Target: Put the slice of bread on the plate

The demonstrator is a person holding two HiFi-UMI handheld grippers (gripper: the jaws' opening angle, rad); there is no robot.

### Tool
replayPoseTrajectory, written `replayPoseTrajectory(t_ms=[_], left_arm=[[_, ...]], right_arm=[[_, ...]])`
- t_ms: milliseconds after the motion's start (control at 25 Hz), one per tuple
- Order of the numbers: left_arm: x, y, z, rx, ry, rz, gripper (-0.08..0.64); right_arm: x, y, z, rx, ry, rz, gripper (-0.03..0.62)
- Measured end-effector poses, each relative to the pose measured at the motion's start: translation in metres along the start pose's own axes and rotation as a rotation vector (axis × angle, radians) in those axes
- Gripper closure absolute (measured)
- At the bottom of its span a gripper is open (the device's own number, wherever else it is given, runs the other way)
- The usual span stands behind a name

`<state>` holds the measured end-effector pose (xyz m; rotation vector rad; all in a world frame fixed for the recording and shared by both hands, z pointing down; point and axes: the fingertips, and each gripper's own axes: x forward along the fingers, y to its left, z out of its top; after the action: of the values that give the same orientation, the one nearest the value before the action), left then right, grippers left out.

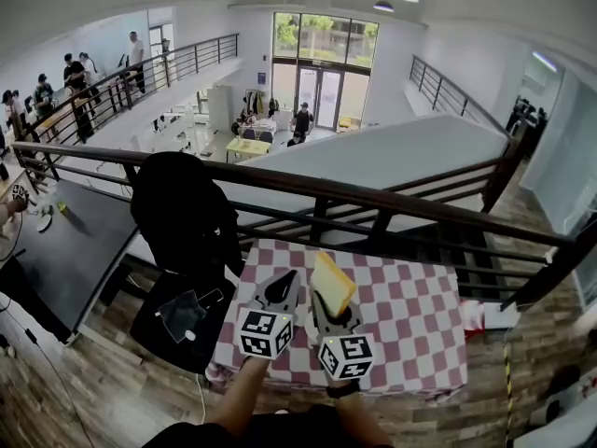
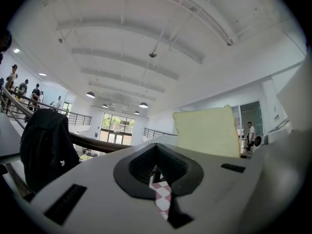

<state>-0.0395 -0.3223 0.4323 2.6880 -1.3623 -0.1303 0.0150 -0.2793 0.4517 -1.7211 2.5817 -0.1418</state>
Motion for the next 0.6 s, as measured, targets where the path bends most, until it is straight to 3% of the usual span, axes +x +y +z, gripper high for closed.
replayPoseTrajectory(t_ms=[240,600], left_arm=[[0.036,0.009,-0.023,-0.022,0.039,0.010,0.541],[0.082,0.009,-0.053,-0.014,0.118,0.026,0.541]], right_arm=[[0.012,-0.043,-0.016,0.031,0.044,-0.032,0.484],[0.049,-0.097,-0.040,0.078,0.137,-0.017,0.485]])
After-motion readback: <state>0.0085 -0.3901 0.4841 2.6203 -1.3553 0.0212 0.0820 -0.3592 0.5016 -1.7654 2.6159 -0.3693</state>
